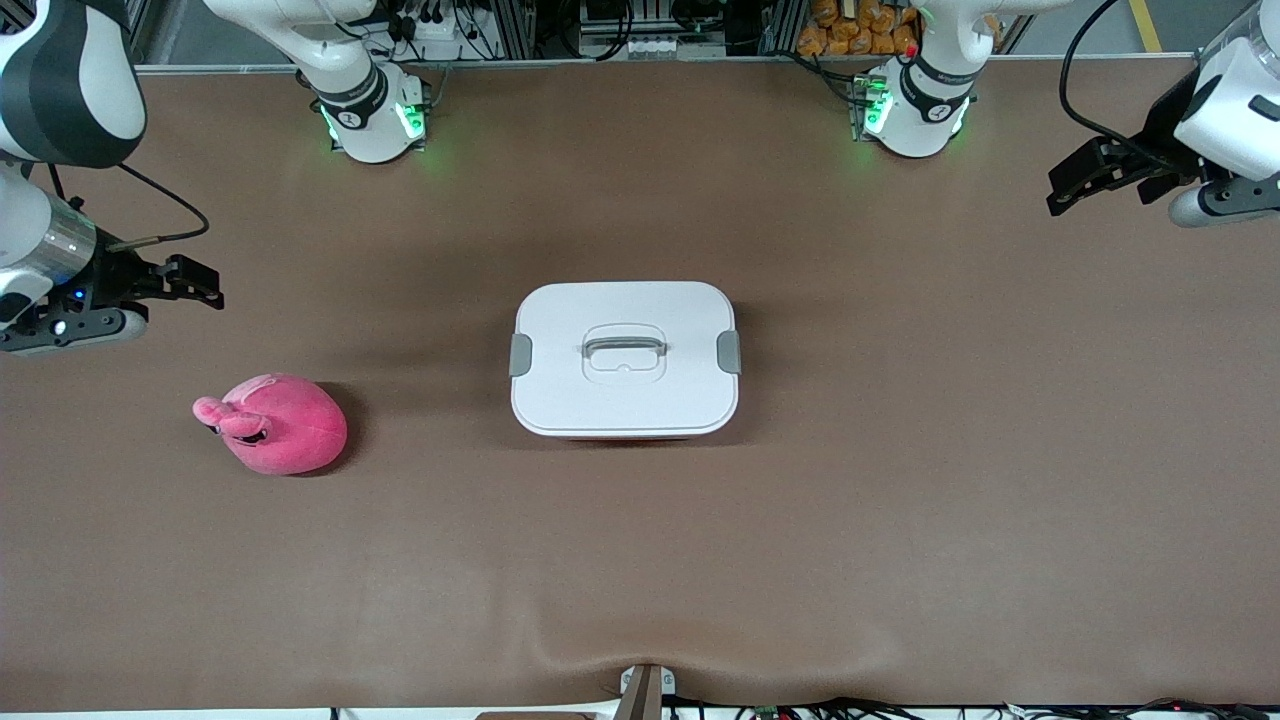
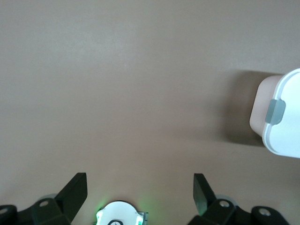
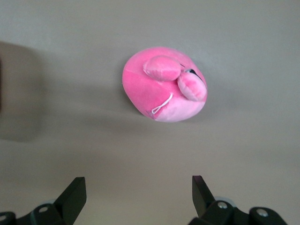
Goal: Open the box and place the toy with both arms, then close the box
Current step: 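Reach the right gripper to the pink plush while the left gripper approaches the box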
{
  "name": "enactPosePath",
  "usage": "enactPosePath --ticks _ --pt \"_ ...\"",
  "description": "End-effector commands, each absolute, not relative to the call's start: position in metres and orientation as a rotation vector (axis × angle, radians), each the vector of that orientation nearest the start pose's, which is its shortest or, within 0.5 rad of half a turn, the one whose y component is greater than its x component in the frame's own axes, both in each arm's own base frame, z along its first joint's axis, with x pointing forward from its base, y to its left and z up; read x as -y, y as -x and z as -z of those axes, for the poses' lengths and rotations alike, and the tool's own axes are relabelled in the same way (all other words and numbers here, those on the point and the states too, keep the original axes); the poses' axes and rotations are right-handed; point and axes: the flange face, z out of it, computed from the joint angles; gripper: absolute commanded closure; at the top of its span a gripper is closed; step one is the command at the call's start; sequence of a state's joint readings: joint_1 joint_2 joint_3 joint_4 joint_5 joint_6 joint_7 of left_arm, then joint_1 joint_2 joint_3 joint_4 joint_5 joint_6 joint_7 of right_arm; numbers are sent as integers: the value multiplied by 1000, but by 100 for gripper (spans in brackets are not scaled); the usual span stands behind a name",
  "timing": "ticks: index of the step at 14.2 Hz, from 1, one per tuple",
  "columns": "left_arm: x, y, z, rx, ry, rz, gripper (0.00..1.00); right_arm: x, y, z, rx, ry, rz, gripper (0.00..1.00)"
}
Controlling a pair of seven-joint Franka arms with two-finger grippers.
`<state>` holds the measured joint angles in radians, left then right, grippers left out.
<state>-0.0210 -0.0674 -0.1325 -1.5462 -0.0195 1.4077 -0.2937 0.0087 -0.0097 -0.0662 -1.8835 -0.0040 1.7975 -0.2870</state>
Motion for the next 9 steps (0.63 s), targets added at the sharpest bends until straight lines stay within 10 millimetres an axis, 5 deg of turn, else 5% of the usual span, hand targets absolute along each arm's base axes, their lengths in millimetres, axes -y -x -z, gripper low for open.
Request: enactPosePath --ticks 1,9 --pt "94 -516 -655 299 3123 -112 0 33 -559 -478 602 3083 -147 0" --pt "143 -524 -633 497 3093 -109 0 58 -610 -407 1456 2810 -50 0"
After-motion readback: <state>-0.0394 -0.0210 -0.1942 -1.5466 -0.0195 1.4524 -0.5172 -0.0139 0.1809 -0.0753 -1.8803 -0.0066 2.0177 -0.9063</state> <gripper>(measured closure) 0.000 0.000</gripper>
